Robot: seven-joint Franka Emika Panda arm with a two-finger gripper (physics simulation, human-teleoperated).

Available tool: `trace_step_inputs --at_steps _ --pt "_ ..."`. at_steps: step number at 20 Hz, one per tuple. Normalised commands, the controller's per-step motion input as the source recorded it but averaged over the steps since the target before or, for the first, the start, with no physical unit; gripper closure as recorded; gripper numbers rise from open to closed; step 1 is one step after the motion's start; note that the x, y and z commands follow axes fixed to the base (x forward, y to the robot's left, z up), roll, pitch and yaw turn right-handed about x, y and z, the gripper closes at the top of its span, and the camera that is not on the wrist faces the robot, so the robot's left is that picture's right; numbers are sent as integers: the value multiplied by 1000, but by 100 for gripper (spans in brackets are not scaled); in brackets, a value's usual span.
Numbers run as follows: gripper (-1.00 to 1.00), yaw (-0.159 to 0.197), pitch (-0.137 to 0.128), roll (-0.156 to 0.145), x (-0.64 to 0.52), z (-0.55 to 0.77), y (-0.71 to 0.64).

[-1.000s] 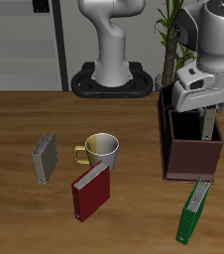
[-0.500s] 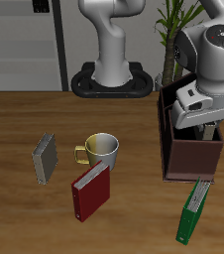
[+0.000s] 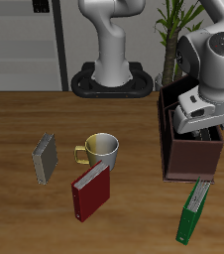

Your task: Place the left yellow book into the left desk caddy's right compartment and place the right yellow book into the left desk caddy's right compartment and place the red book into the left desk caddy's left compartment

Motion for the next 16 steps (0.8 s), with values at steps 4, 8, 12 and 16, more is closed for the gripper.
trace_step_inputs --at_steps 4,8,12,16 --pt "-100 13 -18 40 -117 190 186" --pt "-100 -21 -18 8 -117 208 25" --pt "-100 -27 -46 21 -239 381 -67" --pt "-100 -39 -100 17 -296 461 -279"
